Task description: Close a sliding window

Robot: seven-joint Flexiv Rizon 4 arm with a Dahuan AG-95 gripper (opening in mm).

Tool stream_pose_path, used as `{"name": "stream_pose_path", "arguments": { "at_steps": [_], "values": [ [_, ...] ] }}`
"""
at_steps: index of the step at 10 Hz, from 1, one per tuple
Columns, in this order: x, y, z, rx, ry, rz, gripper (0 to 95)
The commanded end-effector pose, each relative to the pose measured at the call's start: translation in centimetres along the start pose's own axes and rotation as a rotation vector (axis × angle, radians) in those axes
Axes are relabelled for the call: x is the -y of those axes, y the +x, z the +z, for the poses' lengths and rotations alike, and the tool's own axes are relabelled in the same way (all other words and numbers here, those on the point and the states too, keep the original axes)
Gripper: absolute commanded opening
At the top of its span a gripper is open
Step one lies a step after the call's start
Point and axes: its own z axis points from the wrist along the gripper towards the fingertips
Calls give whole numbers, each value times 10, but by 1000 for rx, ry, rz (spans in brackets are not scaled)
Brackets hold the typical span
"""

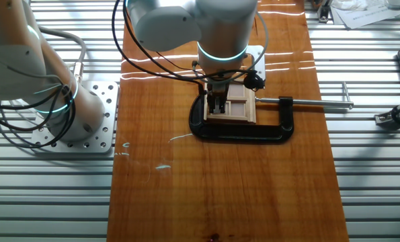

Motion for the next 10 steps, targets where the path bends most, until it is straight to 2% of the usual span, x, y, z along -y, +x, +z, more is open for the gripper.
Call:
{"name": "stream_pose_path", "arguments": {
  "at_steps": [1,10],
  "values": [
    [0,0,15,-3,2,-4,0],
    [0,0,15,-7,-1,-3,0]
  ]
}}
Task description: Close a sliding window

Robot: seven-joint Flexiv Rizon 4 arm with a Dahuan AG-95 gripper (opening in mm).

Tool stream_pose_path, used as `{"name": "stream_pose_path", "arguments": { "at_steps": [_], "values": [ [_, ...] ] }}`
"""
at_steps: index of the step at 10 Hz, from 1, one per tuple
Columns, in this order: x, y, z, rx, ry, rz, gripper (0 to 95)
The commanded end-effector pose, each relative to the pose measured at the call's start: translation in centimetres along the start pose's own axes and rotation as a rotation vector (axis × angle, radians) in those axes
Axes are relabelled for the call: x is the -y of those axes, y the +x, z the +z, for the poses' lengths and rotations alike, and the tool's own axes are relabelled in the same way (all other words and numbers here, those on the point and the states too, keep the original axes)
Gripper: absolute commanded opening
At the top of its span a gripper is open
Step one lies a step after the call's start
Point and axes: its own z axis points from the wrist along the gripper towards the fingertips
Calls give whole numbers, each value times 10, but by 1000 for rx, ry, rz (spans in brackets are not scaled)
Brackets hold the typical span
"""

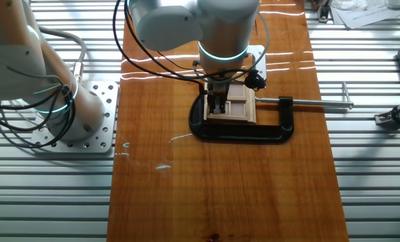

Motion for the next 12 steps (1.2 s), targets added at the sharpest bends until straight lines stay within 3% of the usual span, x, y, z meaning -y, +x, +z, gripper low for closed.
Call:
{"name": "stream_pose_path", "arguments": {
  "at_steps": [1,12],
  "values": [
    [0,1,15,-1,-3,-4,0],
    [1,13,20,8,-5,-14,0]
  ]
}}
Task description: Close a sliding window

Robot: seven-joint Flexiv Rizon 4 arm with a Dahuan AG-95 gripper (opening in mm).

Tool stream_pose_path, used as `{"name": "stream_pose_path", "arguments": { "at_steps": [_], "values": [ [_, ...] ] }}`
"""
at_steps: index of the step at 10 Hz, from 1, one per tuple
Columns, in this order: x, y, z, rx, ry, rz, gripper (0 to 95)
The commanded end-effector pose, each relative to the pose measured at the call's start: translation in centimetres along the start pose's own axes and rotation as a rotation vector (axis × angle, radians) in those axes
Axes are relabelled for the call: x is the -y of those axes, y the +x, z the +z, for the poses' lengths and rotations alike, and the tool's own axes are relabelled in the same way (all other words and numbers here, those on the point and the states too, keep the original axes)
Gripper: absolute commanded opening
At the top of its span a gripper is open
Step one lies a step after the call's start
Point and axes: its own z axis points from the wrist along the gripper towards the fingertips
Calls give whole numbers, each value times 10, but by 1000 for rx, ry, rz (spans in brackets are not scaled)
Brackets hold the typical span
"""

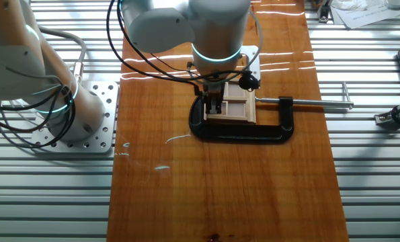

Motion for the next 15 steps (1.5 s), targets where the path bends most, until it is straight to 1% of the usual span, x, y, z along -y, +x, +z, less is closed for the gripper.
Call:
{"name": "stream_pose_path", "arguments": {
  "at_steps": [1,2,4,5,6,7,8,9,10,11,13,15],
  "values": [
    [0,1,21,-3,1,-1,0],
    [-1,-3,19,-6,3,1,0],
    [-2,-19,11,-10,7,1,0],
    [-3,-28,7,-10,7,1,0],
    [-5,-40,-6,-31,14,0,0],
    [-3,-47,-23,-43,8,-2,0],
    [-3,-51,-35,-46,6,-3,0],
    [-4,-56,-49,-44,3,-3,0],
    [-6,-59,-59,-38,0,3,0],
    [-9,-64,-73,-26,2,12,0],
    [-15,-76,-93,-24,6,17,0],
    [-20,-81,-99,-10,8,6,0]
  ]
}}
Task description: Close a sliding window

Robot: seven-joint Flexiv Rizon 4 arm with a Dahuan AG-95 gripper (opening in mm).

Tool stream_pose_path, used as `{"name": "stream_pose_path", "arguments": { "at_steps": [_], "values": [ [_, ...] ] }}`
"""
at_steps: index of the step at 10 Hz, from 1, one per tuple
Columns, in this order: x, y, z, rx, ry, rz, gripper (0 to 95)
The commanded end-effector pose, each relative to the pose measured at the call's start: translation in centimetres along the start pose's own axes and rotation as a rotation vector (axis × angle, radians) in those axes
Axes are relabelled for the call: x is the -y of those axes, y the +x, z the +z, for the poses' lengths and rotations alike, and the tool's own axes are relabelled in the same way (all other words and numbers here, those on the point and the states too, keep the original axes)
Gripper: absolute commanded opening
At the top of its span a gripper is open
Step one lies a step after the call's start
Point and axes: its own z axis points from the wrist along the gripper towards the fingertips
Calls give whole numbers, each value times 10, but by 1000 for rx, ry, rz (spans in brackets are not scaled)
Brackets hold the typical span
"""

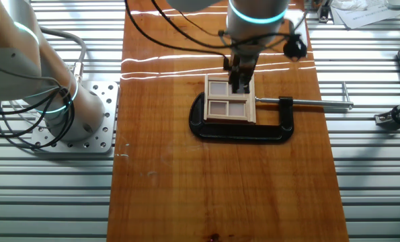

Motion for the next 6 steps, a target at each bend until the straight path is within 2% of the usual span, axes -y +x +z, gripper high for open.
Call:
{"name": "stream_pose_path", "arguments": {
  "at_steps": [1,6],
  "values": [
    [-1,-2,-2,23,1,-6,0],
    [-1,-3,-2,16,-5,-20,0]
  ]
}}
